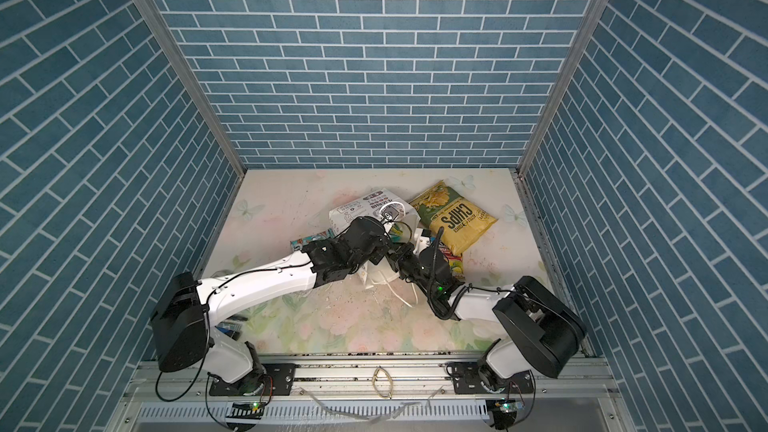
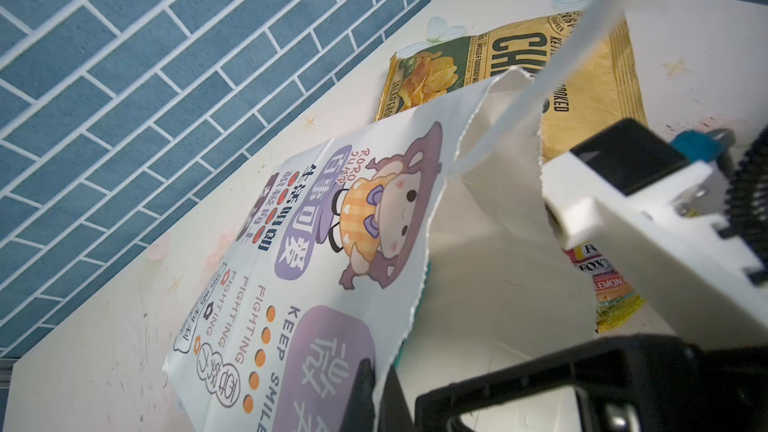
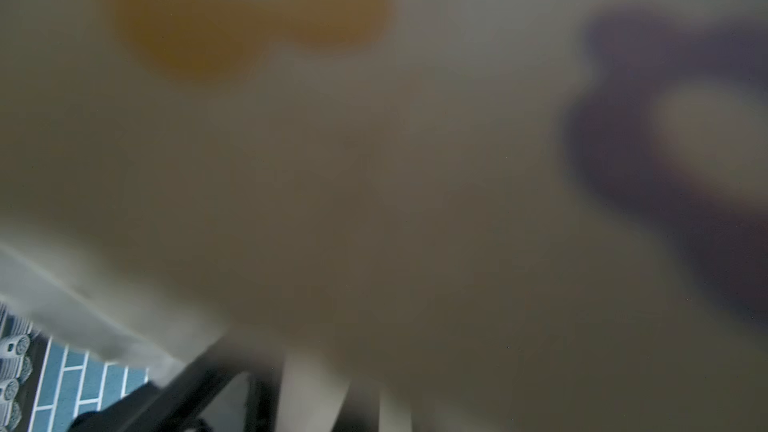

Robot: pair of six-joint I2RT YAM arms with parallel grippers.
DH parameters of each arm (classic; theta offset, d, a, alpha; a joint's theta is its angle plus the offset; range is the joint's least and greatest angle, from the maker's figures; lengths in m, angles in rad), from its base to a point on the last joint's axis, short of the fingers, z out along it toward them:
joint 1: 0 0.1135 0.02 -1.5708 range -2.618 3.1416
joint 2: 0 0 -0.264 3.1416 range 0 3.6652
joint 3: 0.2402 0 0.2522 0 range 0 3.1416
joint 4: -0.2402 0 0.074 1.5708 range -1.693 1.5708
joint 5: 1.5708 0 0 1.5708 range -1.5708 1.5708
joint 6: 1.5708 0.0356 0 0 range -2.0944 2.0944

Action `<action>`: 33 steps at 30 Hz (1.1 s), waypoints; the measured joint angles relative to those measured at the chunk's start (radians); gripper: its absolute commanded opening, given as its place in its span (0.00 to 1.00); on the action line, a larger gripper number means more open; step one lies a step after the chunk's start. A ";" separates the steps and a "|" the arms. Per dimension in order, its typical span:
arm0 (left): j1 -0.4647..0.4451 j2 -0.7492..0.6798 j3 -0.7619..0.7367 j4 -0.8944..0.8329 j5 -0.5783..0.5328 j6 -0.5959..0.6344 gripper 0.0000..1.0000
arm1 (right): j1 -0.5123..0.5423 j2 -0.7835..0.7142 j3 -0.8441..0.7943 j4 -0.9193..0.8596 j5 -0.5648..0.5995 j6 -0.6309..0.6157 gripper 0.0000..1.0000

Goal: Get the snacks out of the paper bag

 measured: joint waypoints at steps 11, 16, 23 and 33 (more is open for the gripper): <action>0.003 -0.054 -0.030 0.018 0.001 0.013 0.00 | 0.023 -0.132 -0.016 -0.027 0.287 0.080 0.36; 0.003 -0.061 -0.053 0.049 0.010 0.017 0.00 | 0.024 -0.167 -0.004 -0.109 0.339 0.081 0.35; 0.003 -0.060 -0.059 0.068 0.027 0.016 0.00 | 0.042 -0.139 0.030 -0.161 0.364 0.106 0.35; 0.003 -0.059 -0.076 0.102 0.047 0.016 0.00 | 0.045 -0.004 0.089 -0.147 0.365 0.171 0.35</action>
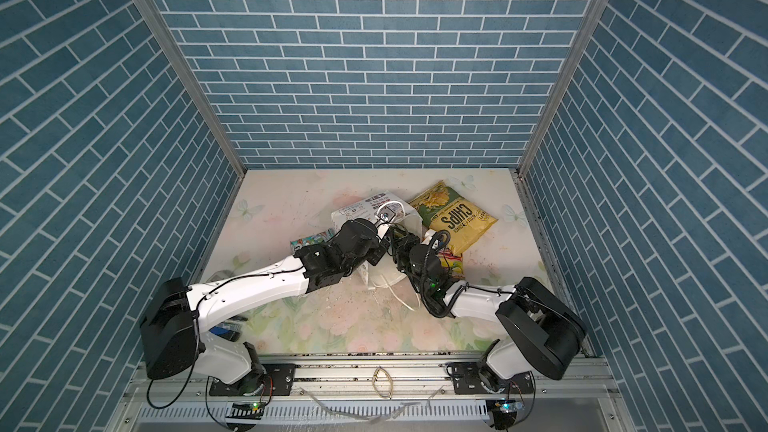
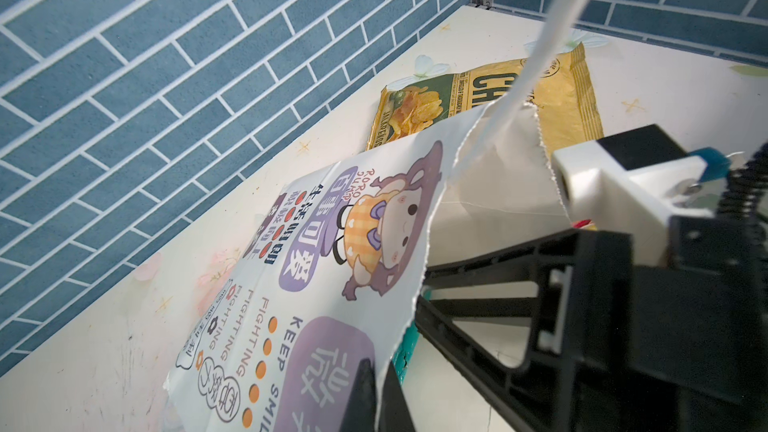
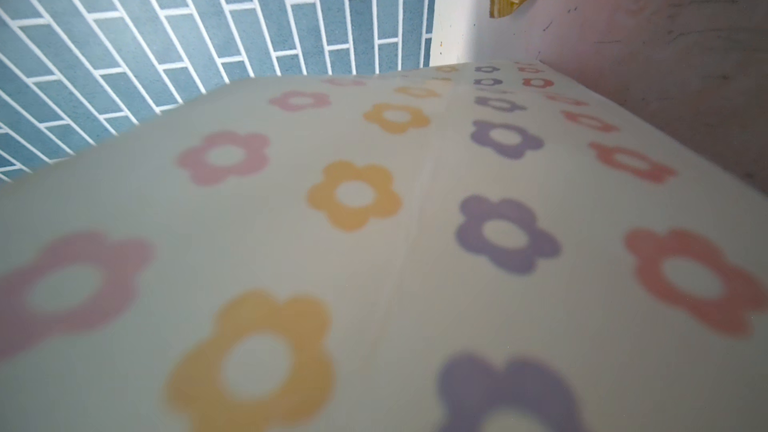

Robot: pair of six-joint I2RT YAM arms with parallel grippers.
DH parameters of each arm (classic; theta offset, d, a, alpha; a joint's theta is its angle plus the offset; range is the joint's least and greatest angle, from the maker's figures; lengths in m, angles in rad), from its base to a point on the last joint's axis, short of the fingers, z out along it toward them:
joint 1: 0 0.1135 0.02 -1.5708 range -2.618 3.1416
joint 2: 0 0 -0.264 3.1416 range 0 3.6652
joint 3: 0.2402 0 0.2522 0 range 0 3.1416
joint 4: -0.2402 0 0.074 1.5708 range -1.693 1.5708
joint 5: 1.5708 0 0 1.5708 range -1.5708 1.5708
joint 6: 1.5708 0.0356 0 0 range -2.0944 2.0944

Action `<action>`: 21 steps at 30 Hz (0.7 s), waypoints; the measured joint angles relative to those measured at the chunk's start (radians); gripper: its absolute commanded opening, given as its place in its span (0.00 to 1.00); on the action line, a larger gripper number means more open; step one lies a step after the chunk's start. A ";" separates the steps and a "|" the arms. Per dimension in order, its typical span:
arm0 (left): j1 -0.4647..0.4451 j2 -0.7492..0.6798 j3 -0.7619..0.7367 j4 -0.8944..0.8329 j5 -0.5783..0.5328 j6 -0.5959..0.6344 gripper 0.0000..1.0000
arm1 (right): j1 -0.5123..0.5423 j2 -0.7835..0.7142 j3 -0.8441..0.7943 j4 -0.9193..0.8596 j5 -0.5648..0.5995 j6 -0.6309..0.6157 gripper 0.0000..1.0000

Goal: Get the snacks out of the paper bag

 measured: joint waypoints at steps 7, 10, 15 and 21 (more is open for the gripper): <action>-0.002 -0.002 -0.011 0.008 0.011 0.000 0.00 | -0.028 0.107 0.027 0.052 -0.001 0.039 0.35; -0.002 -0.008 -0.019 0.008 0.014 0.000 0.00 | -0.050 0.130 0.042 0.063 -0.002 0.042 0.35; -0.002 -0.011 -0.020 0.009 0.013 0.003 0.00 | -0.085 0.168 0.083 0.087 -0.019 0.055 0.35; -0.002 -0.011 -0.020 0.008 0.008 0.011 0.00 | -0.092 0.208 0.102 0.103 -0.063 0.077 0.35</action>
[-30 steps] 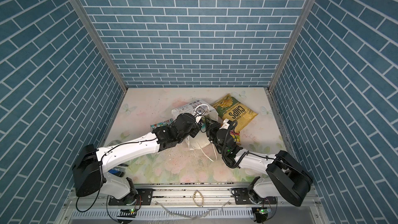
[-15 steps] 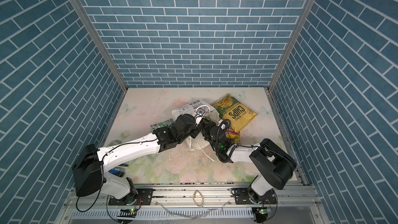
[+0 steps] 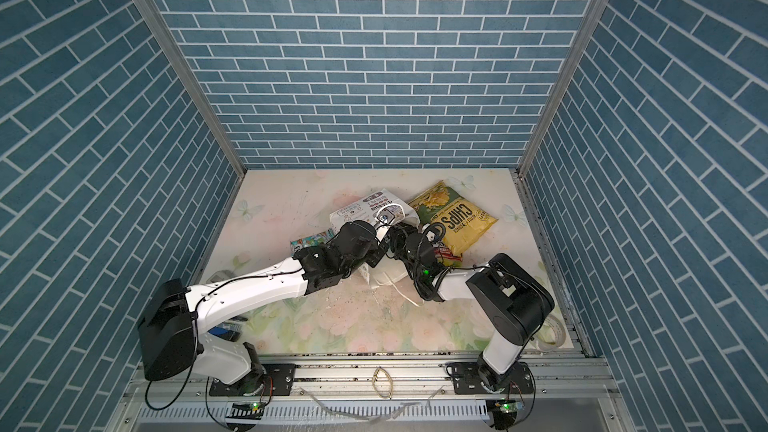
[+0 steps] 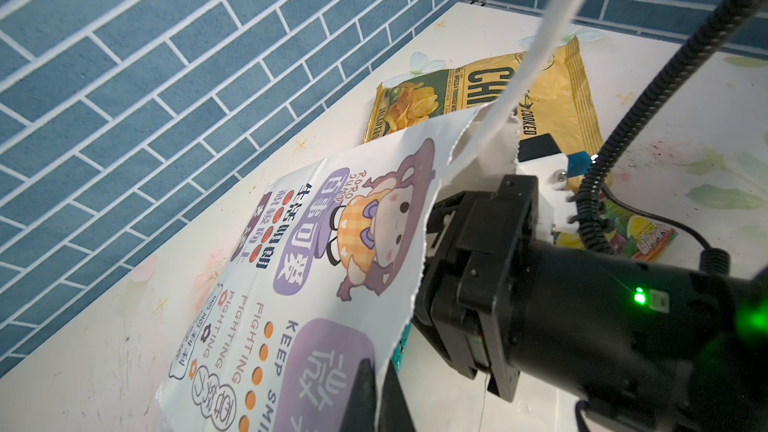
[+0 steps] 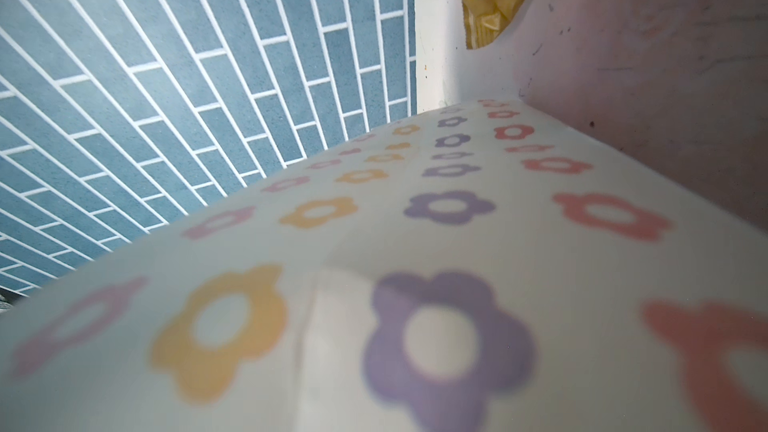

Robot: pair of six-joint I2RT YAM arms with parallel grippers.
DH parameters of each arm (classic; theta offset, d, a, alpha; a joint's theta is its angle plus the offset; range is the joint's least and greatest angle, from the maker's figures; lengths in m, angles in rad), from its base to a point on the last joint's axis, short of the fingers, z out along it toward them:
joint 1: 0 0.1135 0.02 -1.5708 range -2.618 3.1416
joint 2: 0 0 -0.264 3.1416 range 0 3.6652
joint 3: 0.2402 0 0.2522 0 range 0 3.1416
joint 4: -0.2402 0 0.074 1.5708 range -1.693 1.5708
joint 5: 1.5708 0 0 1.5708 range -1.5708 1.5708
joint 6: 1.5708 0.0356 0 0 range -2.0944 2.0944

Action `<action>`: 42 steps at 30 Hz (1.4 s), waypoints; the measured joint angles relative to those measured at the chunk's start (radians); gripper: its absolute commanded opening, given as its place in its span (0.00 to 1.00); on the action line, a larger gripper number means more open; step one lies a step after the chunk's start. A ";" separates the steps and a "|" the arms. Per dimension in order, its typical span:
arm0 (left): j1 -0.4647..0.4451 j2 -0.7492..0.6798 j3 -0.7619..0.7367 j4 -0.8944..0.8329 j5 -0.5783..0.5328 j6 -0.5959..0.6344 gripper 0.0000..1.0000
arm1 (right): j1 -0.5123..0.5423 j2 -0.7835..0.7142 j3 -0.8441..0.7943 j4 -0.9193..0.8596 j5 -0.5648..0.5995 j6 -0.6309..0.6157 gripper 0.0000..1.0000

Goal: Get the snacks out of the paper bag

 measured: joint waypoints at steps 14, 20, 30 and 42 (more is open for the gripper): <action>0.000 0.000 0.000 -0.001 -0.002 0.001 0.00 | -0.004 0.046 0.034 0.016 -0.046 0.008 0.35; 0.003 0.000 0.000 -0.002 -0.008 0.002 0.00 | -0.015 0.084 0.072 0.023 -0.060 0.007 0.35; 0.006 0.002 0.000 -0.003 -0.010 0.005 0.00 | -0.024 0.126 0.100 0.034 -0.091 0.005 0.25; 0.011 0.013 0.000 -0.012 -0.014 0.005 0.00 | -0.026 0.223 0.161 0.061 -0.137 0.005 0.20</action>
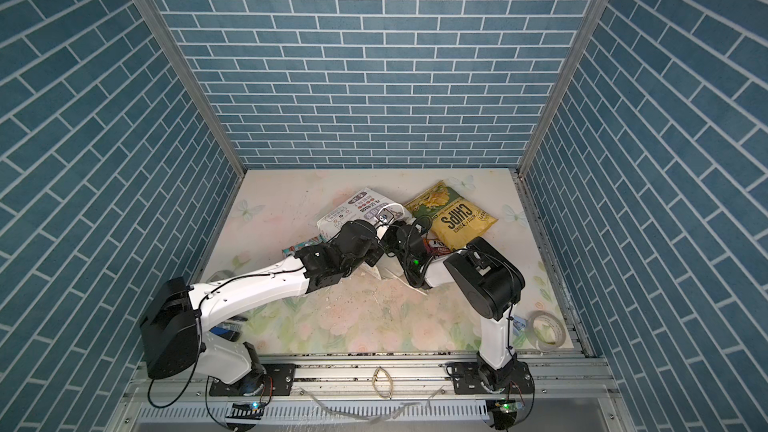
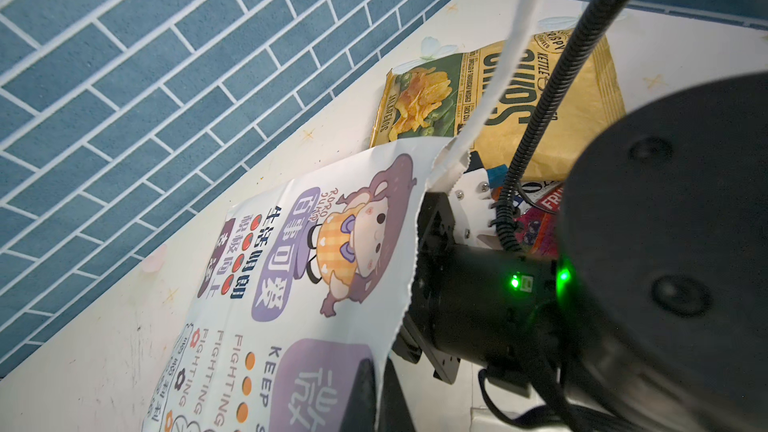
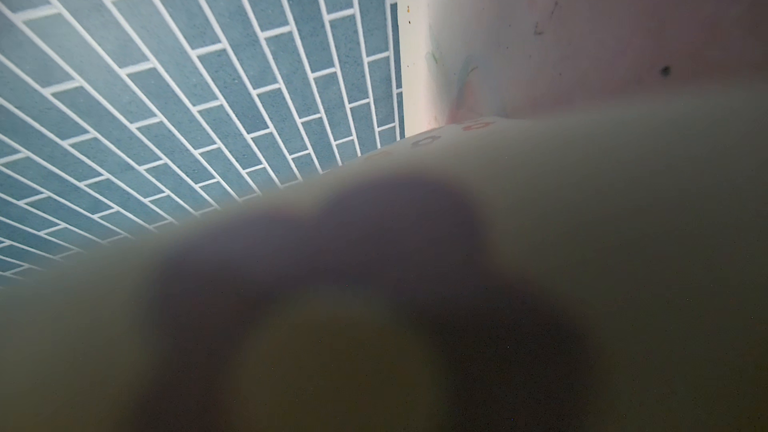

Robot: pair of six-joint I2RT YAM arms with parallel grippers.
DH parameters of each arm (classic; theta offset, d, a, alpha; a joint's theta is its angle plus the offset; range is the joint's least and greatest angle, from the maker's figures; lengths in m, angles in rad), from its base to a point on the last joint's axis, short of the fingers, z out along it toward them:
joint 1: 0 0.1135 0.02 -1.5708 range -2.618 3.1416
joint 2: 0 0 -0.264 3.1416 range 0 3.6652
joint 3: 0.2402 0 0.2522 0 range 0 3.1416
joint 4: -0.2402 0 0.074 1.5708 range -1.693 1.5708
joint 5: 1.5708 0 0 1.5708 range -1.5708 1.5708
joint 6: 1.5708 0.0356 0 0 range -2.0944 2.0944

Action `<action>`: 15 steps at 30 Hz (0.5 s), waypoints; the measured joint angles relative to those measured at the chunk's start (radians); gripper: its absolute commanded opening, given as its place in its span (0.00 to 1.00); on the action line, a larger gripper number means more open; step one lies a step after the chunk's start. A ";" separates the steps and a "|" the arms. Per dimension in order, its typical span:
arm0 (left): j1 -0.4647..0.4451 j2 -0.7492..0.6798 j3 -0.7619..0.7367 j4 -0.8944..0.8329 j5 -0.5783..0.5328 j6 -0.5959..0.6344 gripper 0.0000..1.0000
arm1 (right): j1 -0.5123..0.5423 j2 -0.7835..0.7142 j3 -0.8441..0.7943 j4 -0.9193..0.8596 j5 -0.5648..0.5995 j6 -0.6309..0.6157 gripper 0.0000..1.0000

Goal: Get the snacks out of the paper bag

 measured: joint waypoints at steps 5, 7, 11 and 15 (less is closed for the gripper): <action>0.000 0.000 0.000 -0.001 -0.001 0.003 0.00 | -0.001 0.013 0.010 0.010 -0.007 -0.001 0.08; 0.001 0.000 0.000 0.000 -0.005 0.004 0.00 | -0.001 0.026 0.022 0.014 -0.012 -0.002 0.00; 0.002 0.000 0.000 -0.004 -0.010 0.006 0.00 | -0.001 0.039 0.030 0.023 -0.024 -0.007 0.00; 0.006 0.000 0.000 -0.004 -0.011 0.005 0.00 | -0.006 0.037 0.029 0.029 -0.038 -0.027 0.00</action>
